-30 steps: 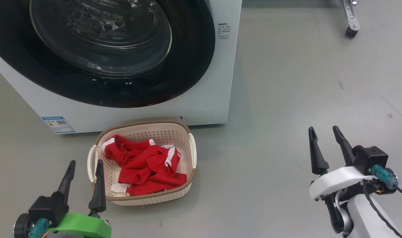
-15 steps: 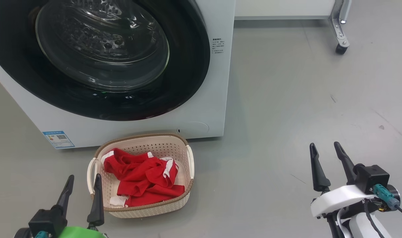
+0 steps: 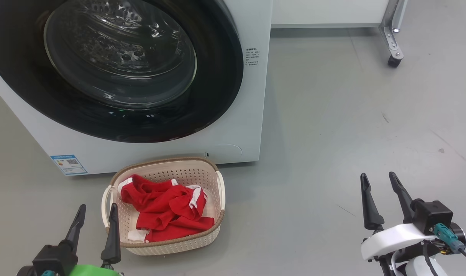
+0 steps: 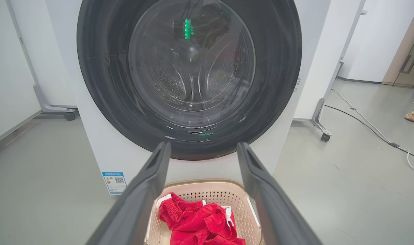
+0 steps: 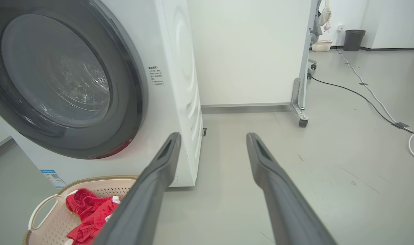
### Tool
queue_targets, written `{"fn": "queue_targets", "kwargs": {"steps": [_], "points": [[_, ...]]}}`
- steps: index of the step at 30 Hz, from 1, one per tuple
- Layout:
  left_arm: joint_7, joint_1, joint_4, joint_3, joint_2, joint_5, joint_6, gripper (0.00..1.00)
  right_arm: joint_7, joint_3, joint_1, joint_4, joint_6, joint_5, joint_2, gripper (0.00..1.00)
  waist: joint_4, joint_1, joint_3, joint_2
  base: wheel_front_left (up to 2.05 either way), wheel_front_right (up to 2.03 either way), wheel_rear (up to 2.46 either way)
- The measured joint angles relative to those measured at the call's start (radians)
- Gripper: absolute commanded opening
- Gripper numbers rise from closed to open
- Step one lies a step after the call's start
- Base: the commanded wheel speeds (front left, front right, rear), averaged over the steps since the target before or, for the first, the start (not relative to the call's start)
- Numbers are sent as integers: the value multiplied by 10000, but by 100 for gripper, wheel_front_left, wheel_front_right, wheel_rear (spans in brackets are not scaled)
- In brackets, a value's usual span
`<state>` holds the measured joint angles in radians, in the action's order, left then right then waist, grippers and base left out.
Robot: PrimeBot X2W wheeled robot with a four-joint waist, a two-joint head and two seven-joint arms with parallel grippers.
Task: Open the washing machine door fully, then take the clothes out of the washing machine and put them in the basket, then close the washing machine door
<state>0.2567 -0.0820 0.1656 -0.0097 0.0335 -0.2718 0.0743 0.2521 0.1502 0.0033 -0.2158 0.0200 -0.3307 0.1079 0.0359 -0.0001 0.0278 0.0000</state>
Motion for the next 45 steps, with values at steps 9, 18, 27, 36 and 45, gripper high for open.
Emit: {"fn": "queue_targets", "kwargs": {"steps": [9, 18, 27, 36, 45], "points": [[0, -12, -36, -71, 2, -4, 2, 100, 0, -136, 139, 90, -92, 174, -125, 100, 25, 0, -25, 0, 0, 0, 0], [-8, -89, 510, -213, -182, -40, 8, 0, -17, -123, 564, -414, -90, 140, -305, 0, 31, 0, -36, 0, 0, 0, 0], [-435, -30, 759, 75, -180, -928, 15, 0, -286, -347, 554, -449, -186, -719, -314, 0, -13, 0, -59, 0, 0, 0, 0], [-813, 72, 886, 151, -180, -2380, 27, 0, -621, -566, 463, -497, -282, -2155, -355, 0, -46, 0, -79, 0, 0, 0, 0], [-1204, 222, 953, 263, -178, -3421, 104, 0, -932, -811, 396, -508, -395, -3150, -393, 0, -75, 0, -99, 0, 0, 0, 0]]}}
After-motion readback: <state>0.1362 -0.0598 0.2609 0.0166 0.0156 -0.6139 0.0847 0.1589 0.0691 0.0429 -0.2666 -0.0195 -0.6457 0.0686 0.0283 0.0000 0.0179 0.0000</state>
